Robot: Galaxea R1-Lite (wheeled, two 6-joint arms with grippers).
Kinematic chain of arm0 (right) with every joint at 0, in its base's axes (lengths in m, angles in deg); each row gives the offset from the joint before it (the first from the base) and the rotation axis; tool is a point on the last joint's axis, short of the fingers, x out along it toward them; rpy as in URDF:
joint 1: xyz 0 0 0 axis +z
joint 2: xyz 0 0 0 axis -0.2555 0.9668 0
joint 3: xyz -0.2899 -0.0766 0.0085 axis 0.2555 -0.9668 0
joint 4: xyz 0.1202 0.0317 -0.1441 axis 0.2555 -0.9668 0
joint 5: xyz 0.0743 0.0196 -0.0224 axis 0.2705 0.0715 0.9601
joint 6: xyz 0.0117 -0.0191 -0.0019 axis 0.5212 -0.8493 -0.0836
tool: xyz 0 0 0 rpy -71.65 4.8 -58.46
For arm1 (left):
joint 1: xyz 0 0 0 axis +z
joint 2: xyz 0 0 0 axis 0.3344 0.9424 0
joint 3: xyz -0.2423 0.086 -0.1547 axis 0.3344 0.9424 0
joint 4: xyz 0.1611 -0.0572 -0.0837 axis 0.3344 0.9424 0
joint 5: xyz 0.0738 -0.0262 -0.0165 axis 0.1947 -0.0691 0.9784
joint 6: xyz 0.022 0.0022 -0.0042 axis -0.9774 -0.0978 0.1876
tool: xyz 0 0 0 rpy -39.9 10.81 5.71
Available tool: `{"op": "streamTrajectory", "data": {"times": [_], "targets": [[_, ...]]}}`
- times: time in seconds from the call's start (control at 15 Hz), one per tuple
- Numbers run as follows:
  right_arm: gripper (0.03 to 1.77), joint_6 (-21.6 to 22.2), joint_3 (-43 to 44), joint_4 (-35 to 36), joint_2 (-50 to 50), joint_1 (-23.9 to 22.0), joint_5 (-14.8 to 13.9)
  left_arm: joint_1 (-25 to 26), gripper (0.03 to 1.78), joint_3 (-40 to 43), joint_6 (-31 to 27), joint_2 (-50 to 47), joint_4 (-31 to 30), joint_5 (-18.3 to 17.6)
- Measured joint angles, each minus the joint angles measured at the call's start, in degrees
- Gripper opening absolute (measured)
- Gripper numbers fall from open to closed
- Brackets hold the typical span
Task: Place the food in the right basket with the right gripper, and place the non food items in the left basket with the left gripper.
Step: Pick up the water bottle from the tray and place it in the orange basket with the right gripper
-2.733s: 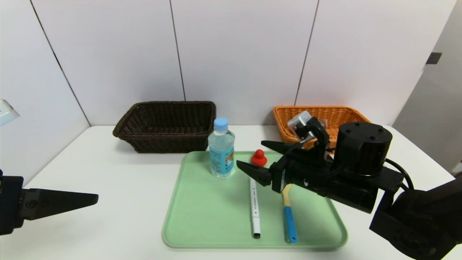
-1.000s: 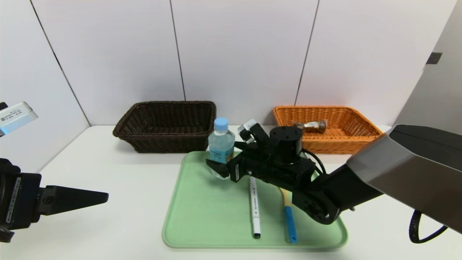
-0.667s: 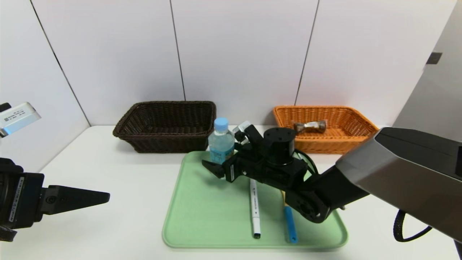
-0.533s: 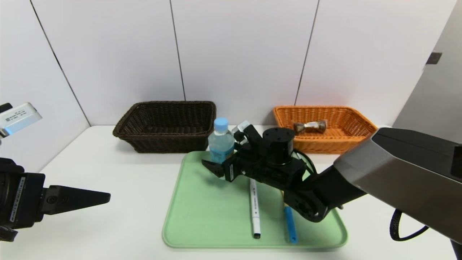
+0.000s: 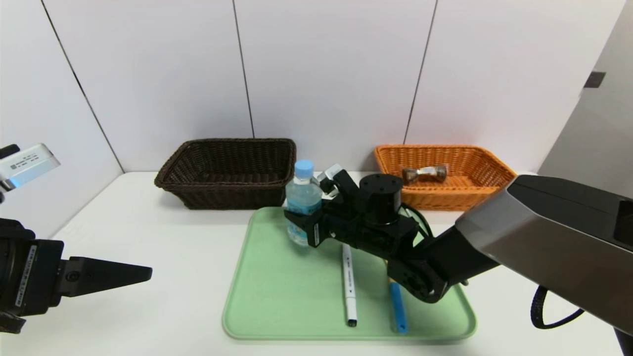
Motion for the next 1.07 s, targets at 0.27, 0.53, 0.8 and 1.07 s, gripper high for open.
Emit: {"op": "streamTrajectory", "data": {"times": [0.27,0.53,0.8,1.07], "targets": [[0.84,0.0,-0.6,-0.6,-2.0,0.1,-1.4,0.0,1.69,0.4,0.1,-0.2,0.0,0.0],[0.84,0.5,-1.7,-6.8,-9.0,-0.1,-2.9,0.0,1.69,0.4,0.0,-0.3,0.1,0.0],[0.84,3.2,5.9,-25.1,-19.2,-1.4,-3.0,-0.3,1.69,0.4,0.0,-0.3,0.0,0.0],[0.84,8.3,23.1,-45.7,-24.7,-6.9,-2.0,-0.7,1.69,0.4,0.1,-0.3,0.0,0.0]]}}
